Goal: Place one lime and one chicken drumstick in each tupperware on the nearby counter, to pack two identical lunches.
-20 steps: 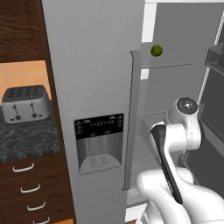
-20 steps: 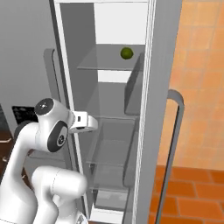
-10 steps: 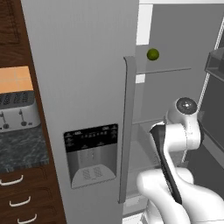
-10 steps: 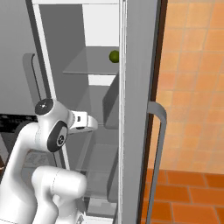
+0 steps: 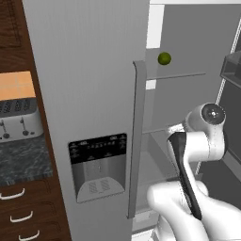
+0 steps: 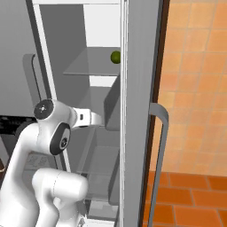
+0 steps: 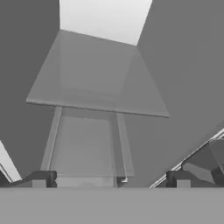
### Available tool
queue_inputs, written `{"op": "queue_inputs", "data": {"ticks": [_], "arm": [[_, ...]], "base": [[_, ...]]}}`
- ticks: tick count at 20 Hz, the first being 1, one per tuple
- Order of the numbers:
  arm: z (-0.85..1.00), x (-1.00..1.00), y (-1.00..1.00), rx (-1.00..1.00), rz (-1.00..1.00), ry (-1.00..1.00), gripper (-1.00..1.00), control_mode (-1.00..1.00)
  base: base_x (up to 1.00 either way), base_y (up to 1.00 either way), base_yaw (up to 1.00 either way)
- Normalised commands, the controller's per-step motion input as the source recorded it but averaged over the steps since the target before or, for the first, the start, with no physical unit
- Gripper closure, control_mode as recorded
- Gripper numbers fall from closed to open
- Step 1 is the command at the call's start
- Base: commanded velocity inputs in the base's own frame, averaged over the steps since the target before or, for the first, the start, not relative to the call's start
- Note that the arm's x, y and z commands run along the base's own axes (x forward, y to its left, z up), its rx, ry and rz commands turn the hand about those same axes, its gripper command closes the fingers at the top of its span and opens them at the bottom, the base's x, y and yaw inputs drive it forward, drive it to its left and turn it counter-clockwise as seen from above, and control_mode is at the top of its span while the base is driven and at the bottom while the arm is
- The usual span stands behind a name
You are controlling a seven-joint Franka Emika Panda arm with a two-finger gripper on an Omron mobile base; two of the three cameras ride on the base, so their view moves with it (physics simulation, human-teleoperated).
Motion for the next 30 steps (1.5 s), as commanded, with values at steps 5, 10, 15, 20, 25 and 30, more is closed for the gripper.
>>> {"op": "queue_inputs", "data": {"ticks": [5,10,15,20,25,30], "arm": [[0.66,0.01,0.01,0.25,-0.26,-0.14,-1.00,-1.00],[0.88,0.00,-0.01,0.35,-0.24,-0.13,-1.00,-1.00],[0.74,0.07,-0.12,0.25,-0.02,-0.03,-1.00,-1.00],[0.56,0.45,0.00,0.00,0.00,0.02,-1.00,-1.00],[0.56,0.42,0.00,0.00,0.00,0.10,-1.00,-1.00],[0.26,0.70,-0.08,0.00,0.00,0.23,-1.00,-1.00]], "base": [[0.00,0.00,0.00],[0.00,0.00,0.00],[0.00,0.00,0.00],[0.00,0.00,0.00],[0.00,0.00,0.00],[0.00,0.00,0.00]]}}
